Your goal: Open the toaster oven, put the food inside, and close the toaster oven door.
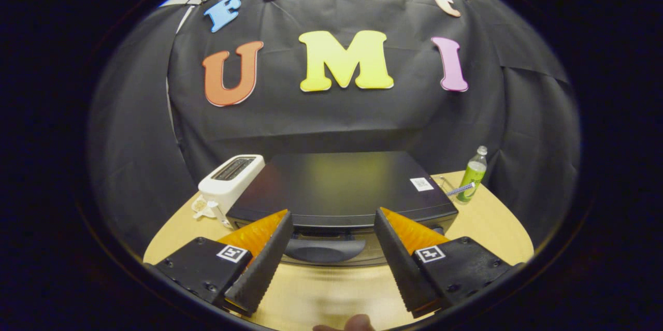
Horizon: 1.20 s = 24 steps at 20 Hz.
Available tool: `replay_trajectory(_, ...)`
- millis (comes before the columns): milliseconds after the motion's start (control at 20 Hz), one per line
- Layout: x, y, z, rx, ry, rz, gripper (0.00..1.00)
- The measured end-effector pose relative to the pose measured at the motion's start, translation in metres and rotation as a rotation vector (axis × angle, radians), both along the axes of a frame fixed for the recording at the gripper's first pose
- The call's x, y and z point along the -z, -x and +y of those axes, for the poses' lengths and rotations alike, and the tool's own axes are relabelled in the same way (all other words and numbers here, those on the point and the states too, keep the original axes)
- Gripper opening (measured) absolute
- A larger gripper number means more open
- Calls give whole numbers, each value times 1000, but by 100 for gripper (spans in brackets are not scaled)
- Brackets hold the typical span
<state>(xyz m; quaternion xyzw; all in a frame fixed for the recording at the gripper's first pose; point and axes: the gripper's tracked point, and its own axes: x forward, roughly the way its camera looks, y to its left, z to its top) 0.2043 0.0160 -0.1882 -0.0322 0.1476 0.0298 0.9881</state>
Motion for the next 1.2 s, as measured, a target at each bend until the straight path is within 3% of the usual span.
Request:
replay_trajectory(550, 38, -12, -3, 30, 28, 53, 100)
replay_trajectory(1200, 85, 66, -10, 53, 58, 145, 100)
